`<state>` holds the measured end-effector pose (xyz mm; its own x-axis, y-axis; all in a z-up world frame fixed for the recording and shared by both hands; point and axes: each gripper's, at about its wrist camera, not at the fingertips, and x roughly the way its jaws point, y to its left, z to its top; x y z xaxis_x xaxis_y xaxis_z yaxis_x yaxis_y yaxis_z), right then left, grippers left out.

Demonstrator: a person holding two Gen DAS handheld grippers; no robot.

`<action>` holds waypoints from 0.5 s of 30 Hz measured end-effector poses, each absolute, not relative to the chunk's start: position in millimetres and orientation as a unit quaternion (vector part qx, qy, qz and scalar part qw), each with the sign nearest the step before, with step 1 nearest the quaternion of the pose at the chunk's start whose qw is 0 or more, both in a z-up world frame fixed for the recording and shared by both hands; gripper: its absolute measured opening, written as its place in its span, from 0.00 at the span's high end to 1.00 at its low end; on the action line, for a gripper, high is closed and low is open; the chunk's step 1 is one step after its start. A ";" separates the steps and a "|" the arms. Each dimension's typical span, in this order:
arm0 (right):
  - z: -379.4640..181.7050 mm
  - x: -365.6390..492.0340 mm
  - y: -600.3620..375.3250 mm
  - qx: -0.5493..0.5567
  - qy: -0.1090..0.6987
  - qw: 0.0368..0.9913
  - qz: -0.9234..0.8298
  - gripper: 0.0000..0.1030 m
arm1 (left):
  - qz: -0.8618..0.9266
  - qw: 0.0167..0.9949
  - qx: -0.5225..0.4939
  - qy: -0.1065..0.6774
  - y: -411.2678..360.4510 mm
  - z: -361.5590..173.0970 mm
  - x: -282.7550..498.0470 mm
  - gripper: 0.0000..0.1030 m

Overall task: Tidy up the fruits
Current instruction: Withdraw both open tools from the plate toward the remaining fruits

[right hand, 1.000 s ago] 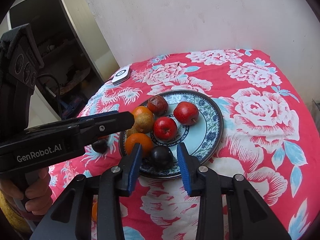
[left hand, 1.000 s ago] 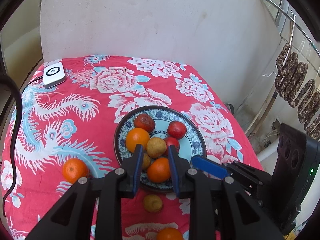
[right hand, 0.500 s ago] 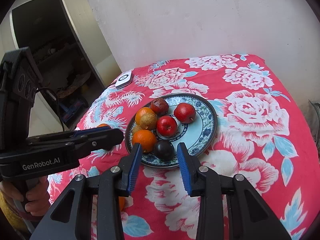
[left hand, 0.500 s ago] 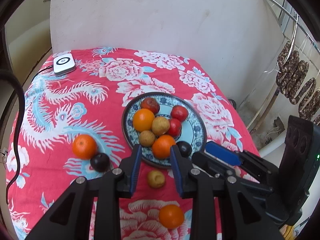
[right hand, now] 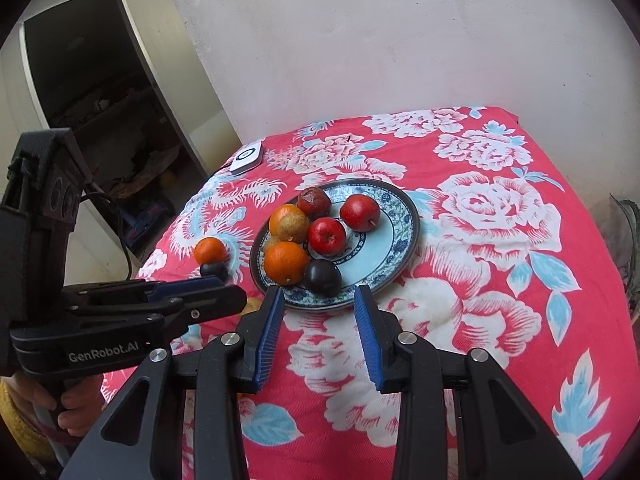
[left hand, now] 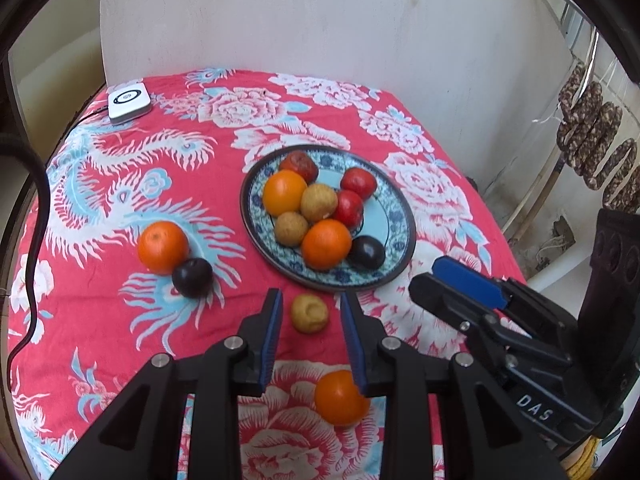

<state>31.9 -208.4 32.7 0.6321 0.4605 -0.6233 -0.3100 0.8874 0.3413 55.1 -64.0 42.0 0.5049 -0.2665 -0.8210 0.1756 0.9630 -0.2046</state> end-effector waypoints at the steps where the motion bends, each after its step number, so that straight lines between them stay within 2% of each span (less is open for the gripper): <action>1: 32.2 30.8 -209.4 0.102 0.372 0.897 0.214 0.63 | -0.127 0.865 -0.046 0.483 -64.9 40.6 55.0 0.70; 15: 25.8 31.0 -214.7 0.110 0.377 0.894 0.215 0.63 | -0.119 0.857 -0.030 0.500 -72.5 27.2 57.1 0.70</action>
